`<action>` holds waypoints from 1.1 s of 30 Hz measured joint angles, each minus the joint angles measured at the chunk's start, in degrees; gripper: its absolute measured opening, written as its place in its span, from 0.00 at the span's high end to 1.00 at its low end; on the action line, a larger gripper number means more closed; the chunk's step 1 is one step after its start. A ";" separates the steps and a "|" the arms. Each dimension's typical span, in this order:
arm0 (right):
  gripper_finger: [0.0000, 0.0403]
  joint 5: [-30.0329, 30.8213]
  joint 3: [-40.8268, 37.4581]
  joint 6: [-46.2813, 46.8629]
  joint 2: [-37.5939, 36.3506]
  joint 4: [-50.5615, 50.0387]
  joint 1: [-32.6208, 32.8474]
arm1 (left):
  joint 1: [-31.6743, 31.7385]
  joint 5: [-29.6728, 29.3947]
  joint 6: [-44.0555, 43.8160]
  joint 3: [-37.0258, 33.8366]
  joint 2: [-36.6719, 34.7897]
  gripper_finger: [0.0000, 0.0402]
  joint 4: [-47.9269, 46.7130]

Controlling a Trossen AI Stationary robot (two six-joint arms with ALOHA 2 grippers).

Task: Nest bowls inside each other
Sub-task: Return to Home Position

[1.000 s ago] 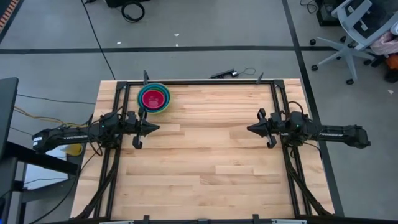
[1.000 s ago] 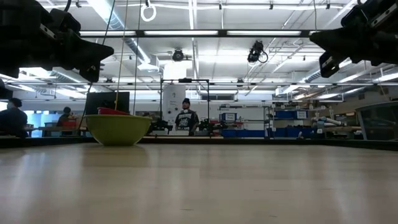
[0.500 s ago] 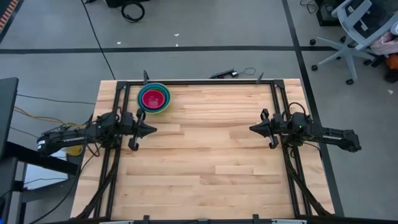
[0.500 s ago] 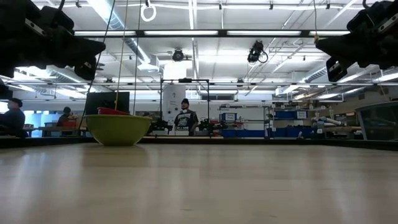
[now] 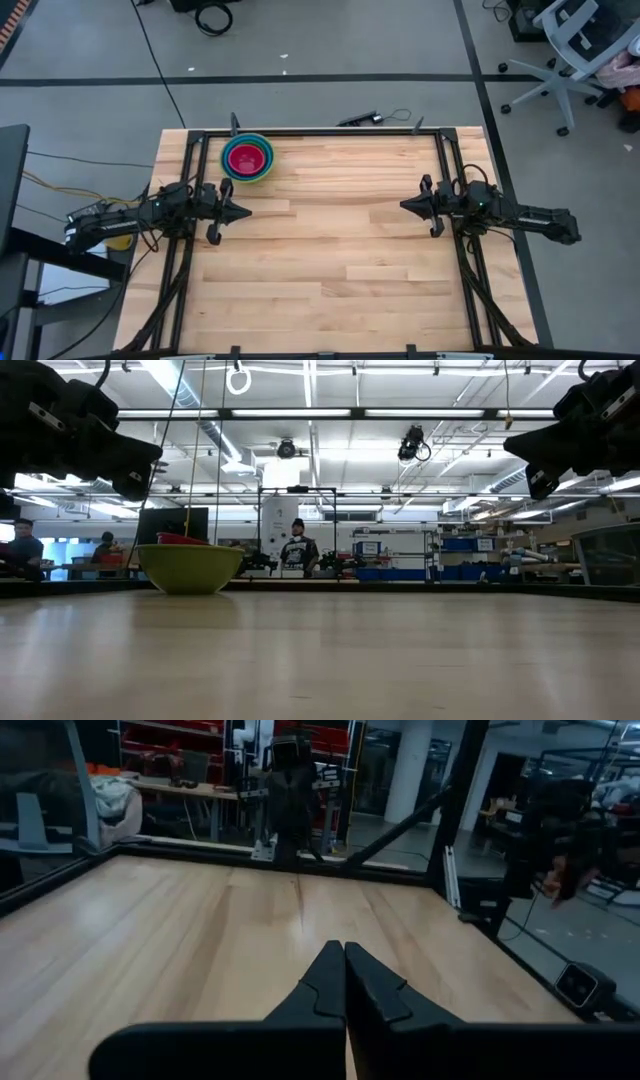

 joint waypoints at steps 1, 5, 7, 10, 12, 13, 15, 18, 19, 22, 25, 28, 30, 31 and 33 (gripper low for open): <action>0.95 0.01 0.00 -0.06 0.09 0.03 0.02 | 0.00 0.00 0.39 0.00 -0.02 1.00 0.00; 0.95 0.01 0.00 0.00 0.15 0.03 0.01 | 0.00 -0.09 0.70 0.00 0.02 1.00 -0.02; 0.95 0.01 0.00 0.00 0.15 0.30 0.00 | 0.00 -0.49 0.56 0.00 0.02 1.00 -0.04; 0.94 0.01 0.00 0.00 0.15 0.34 0.00 | 0.00 -0.58 0.53 0.00 0.02 1.00 -0.07; 0.94 0.01 0.00 0.00 0.15 0.37 0.00 | 0.00 -0.60 0.53 -0.01 0.02 1.00 -0.07; 0.94 0.00 0.00 0.00 0.15 0.35 0.00 | 0.00 -0.61 0.53 -0.02 0.02 1.00 -0.09; 0.94 0.01 0.00 0.00 0.15 0.37 0.00 | 0.00 -0.68 0.53 -0.02 0.02 1.00 -0.09; 0.94 0.00 0.00 0.00 0.15 0.35 0.00 | 0.00 -0.79 0.52 -0.02 0.02 1.00 -0.10; 0.94 -0.01 0.00 0.00 0.15 0.36 0.00 | 0.00 -0.79 0.51 -0.02 0.02 1.00 -0.11; 0.94 -0.01 0.00 0.02 0.15 0.35 0.00 | 0.00 -0.79 0.51 -0.02 0.02 1.00 -0.11; 0.94 -0.01 0.00 0.02 0.15 0.35 0.00 | 0.00 -0.79 0.51 -0.02 0.02 1.00 -0.11; 0.94 -0.01 0.00 0.02 0.15 0.35 0.00 | 0.00 -0.79 0.51 -0.02 0.02 1.00 -0.11; 0.94 -0.01 0.00 0.02 0.15 0.35 0.01 | 0.00 -0.79 0.51 -0.02 0.02 1.00 -0.11; 0.94 -0.01 0.01 0.02 0.15 0.35 0.00 | 0.00 -0.79 0.51 -0.02 0.02 1.00 -0.11; 0.94 -0.01 0.00 0.02 0.15 0.35 0.00 | -0.01 -0.79 0.51 -0.02 0.02 1.00 -0.11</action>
